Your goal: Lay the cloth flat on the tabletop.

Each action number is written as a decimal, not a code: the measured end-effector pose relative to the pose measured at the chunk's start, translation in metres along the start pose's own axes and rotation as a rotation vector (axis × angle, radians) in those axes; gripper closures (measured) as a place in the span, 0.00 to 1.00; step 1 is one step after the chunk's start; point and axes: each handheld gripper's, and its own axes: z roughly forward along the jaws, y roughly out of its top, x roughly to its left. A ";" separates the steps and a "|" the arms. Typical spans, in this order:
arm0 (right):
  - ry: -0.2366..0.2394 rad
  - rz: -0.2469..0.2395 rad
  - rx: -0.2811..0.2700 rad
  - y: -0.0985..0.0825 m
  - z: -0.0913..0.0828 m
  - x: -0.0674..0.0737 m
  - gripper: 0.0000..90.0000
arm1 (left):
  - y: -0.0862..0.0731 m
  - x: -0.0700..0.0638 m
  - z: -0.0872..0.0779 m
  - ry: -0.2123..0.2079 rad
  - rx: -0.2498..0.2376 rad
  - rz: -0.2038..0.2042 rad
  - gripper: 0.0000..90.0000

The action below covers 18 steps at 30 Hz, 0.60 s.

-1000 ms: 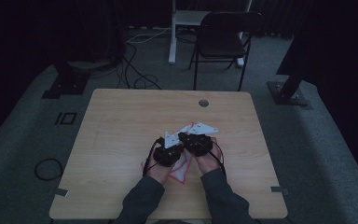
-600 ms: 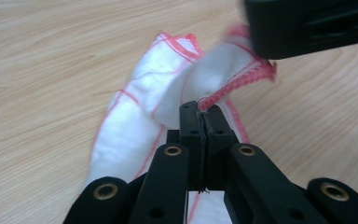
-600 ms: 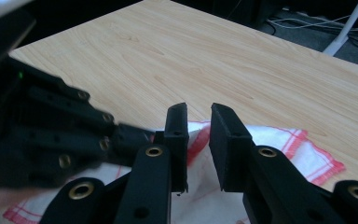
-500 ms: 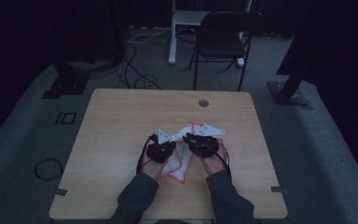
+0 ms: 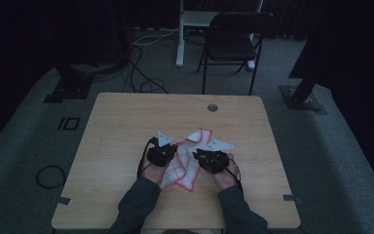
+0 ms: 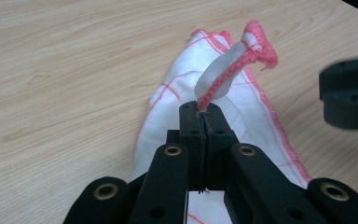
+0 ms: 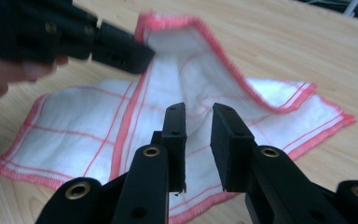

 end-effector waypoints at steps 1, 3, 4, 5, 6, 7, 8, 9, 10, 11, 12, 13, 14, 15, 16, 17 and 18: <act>0.003 -0.001 0.005 -0.002 0.001 0.001 0.84 | 0.000 0.002 0.000 0.001 0.000 -0.002 0.99; 0.007 0.000 0.014 -0.004 0.003 0.003 0.84 | 0.000 0.004 0.000 0.006 0.000 -0.008 0.99; 0.010 0.000 0.018 -0.006 0.004 0.005 0.83 | 0.000 0.006 -0.001 0.007 0.000 -0.011 0.99; 0.013 -0.005 0.023 -0.007 0.006 0.006 0.83 | 0.000 0.007 -0.001 0.008 0.000 -0.015 0.99; 0.016 -0.011 0.032 -0.009 0.007 0.008 0.83 | 0.000 0.008 -0.001 0.010 -0.001 -0.016 0.99; 0.018 -0.014 0.036 -0.011 0.009 0.010 0.83 | 0.000 0.009 -0.001 0.013 -0.001 -0.019 0.99; 0.023 -0.014 0.044 -0.013 0.011 0.012 0.83 | 0.000 0.010 -0.001 0.014 0.000 -0.017 0.99; 0.025 -0.019 0.054 -0.015 0.013 0.013 0.82 | 0.000 0.011 -0.001 0.017 0.000 -0.019 0.99; 0.029 -0.024 0.062 -0.017 0.014 0.014 0.82 | 0.000 0.013 -0.001 0.018 0.001 -0.018 0.99; 0.032 -0.027 0.069 -0.019 0.017 0.016 0.81 | 0.000 0.014 -0.001 0.021 0.002 -0.022 0.99; 0.036 -0.029 0.078 -0.022 0.019 0.017 0.80 | -0.001 0.016 -0.001 0.021 0.001 -0.025 0.99; 0.041 -0.030 0.089 -0.024 0.021 0.018 0.80 | -0.001 0.017 -0.002 0.021 -0.001 -0.028 0.99; 0.043 -0.029 0.101 -0.025 0.023 0.018 0.79 | -0.001 0.019 -0.002 0.024 -0.002 -0.030 0.99; 0.047 -0.032 0.108 -0.027 0.025 0.019 0.79 | -0.001 0.020 -0.002 0.025 -0.002 -0.031 0.99; 0.049 -0.033 0.112 -0.028 0.027 0.019 0.79 | -0.001 0.022 -0.003 0.027 -0.002 -0.031 0.99; 0.052 -0.034 0.120 -0.029 0.028 0.019 0.79 | -0.001 0.023 -0.003 0.032 -0.004 -0.035 0.99; 0.053 -0.034 0.125 -0.030 0.028 0.020 0.78 | -0.001 0.024 -0.004 0.032 -0.002 -0.036 0.99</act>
